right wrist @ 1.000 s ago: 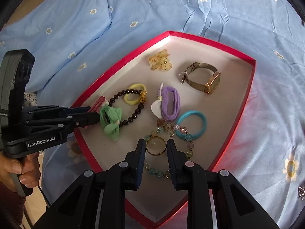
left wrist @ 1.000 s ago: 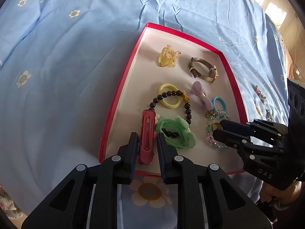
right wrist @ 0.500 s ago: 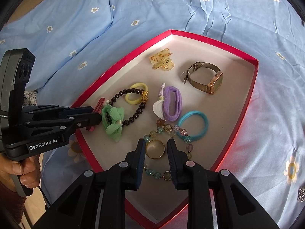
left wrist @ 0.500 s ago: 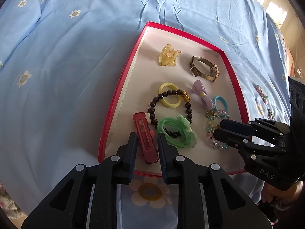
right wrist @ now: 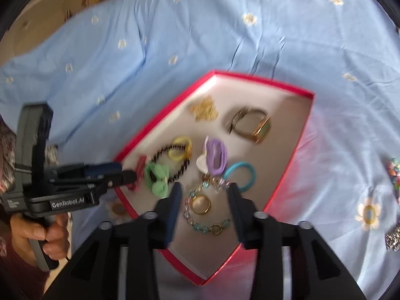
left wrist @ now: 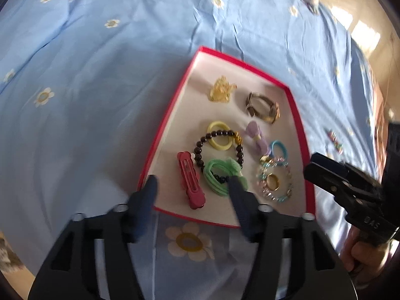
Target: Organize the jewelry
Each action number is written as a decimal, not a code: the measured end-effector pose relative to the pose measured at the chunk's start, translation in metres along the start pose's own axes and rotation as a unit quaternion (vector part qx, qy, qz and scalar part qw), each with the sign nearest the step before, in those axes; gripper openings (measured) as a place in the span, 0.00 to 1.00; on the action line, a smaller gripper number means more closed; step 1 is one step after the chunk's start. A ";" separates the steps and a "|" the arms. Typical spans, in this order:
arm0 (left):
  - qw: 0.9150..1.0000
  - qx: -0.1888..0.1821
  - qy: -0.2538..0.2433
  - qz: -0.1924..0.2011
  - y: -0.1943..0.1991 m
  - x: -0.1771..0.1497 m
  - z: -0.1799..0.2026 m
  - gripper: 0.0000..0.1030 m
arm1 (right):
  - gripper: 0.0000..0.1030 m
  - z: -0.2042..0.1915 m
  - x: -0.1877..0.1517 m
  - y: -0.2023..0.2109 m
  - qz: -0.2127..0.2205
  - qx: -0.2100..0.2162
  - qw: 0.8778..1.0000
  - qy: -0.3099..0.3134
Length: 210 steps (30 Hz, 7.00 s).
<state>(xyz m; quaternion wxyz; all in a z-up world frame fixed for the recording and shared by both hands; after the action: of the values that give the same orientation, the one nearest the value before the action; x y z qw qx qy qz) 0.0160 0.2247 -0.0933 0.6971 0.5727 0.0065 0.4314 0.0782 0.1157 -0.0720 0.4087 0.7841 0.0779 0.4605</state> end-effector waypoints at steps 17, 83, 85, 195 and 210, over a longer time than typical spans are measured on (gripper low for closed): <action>0.995 -0.039 0.086 0.021 0.026 -0.036 -0.007 0.85 | 0.73 0.003 -0.028 0.043 0.094 0.008 0.994 -0.053; 0.974 0.132 -0.088 0.161 0.089 -0.077 0.035 1.00 | 1.00 -0.014 -0.059 0.085 0.097 -0.081 0.989 0.073; 0.974 0.132 -0.088 0.160 0.089 -0.077 0.035 1.00 | 1.00 -0.014 -0.059 0.085 0.097 -0.081 0.989 0.073; 0.974 0.129 -0.099 0.156 0.082 -0.080 0.043 1.00 | 1.00 -0.015 -0.058 0.090 0.103 -0.077 0.989 0.070; 0.974 0.128 -0.104 0.154 0.076 -0.080 0.047 1.00 | 1.00 -0.013 -0.058 0.089 0.101 -0.078 0.990 0.066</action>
<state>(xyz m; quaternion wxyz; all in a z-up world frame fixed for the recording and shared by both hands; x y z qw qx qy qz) -0.0556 0.1372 -0.0551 0.5399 0.6930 -0.0996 0.4673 0.0126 0.0363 -0.0439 0.4138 0.7218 -0.0108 0.5547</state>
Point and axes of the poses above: each gripper's, at about its wrist camera, not at the fingertips, and y roughly against the way its jaws point, z to its right, x to its top, the point moved 6 cm from there along -y, roughly the way its jaws point, and after that the axes turned 11 degrees about y, right-handed, at the moved point
